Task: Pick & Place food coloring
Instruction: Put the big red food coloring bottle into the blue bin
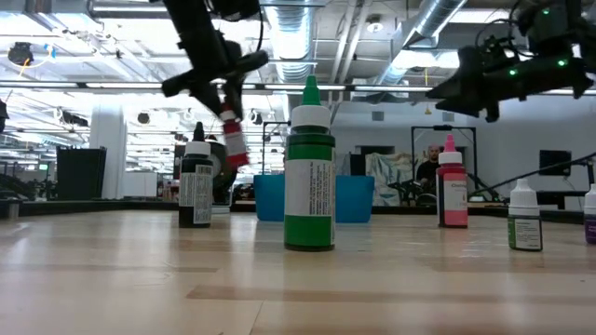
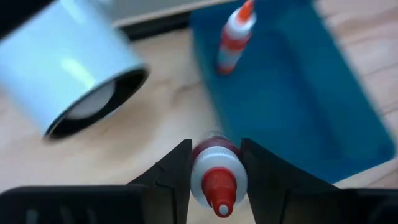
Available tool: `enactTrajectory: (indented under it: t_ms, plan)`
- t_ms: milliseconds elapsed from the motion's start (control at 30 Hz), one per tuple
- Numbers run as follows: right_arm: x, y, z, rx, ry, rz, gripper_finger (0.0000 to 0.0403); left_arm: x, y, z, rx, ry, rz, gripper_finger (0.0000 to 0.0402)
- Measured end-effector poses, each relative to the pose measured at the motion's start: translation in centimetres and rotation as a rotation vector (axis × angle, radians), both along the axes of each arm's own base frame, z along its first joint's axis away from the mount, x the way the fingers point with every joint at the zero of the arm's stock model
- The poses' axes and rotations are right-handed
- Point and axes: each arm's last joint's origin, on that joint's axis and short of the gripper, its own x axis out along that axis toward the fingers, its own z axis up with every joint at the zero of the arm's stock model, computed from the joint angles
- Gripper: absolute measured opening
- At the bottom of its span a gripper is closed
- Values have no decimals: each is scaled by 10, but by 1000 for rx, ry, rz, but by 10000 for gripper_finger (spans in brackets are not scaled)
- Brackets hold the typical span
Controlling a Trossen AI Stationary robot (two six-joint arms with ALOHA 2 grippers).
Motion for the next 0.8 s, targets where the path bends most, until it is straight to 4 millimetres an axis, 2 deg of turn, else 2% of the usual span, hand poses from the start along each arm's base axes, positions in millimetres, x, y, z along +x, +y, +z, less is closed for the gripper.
enactTrajectory:
  t_ms: [167,400,600,800]
  plan:
    - [-6,7,-14,-4,-21,-3,214,9,9,18,60,-97,-45,108]
    - [-1,17,-38,56,53,61,214,16,20,37,119,-168,-91,107]
    - [1,24,-52,62,105,66,214,18,27,40,135,-215,-104,110]
    - [3,30,-58,74,126,98,214,37,36,30,121,-195,-169,107]
